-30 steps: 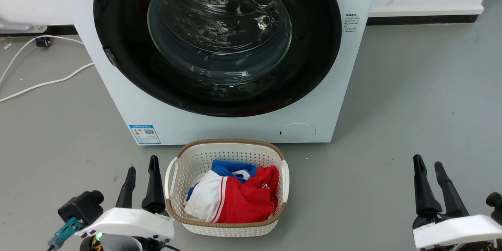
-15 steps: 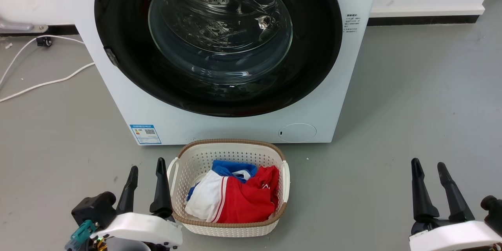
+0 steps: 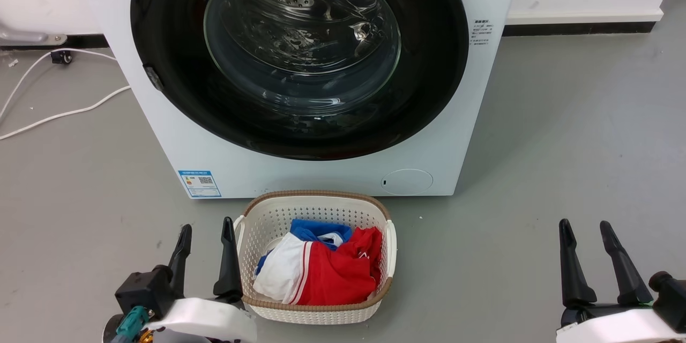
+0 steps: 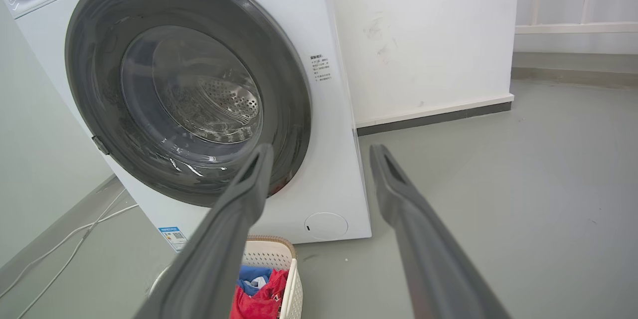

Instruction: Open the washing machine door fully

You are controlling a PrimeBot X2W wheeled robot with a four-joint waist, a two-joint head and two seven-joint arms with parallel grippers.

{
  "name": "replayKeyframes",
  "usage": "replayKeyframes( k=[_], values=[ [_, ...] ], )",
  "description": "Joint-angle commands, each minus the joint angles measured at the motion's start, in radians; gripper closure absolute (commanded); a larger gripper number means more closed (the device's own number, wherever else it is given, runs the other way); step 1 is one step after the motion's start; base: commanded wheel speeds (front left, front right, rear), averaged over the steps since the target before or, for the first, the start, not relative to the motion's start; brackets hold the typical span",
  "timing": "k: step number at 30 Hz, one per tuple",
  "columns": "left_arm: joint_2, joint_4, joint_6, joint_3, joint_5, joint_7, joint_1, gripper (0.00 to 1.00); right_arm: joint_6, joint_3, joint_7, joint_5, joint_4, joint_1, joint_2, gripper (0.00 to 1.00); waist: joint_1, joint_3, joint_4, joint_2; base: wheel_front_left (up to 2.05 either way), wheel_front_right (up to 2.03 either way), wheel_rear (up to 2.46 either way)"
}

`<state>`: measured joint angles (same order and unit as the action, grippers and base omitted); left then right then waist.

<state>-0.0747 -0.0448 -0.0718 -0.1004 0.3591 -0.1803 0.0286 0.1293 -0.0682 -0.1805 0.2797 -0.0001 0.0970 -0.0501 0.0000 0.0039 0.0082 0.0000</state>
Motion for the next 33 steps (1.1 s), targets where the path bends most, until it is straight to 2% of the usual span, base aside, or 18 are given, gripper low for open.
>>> replayKeyframes(
  k=[1,13,33],
  values=[
    [-0.003,0.012,-0.003,-0.005,-0.026,-0.010,0.002,0.00,0.002,0.000,-0.010,-0.025,-0.015,0.005,-0.001,0.00,0.0000,0.000,0.000,0.0000,0.00,0.00,0.00],
    [0.006,0.023,0.007,-0.005,-0.119,-0.036,0.019,0.00,0.002,0.001,-0.035,-0.118,-0.034,0.024,-0.001,0.00,0.0000,0.001,0.005,0.0000,0.00,0.00,0.00],
    [0.023,-0.007,0.041,0.012,-0.225,-0.074,0.039,0.00,0.002,0.008,-0.075,-0.194,-0.051,0.051,0.000,0.00,0.0000,-0.004,0.008,0.0000,0.00,0.00,0.00]
  ],
)
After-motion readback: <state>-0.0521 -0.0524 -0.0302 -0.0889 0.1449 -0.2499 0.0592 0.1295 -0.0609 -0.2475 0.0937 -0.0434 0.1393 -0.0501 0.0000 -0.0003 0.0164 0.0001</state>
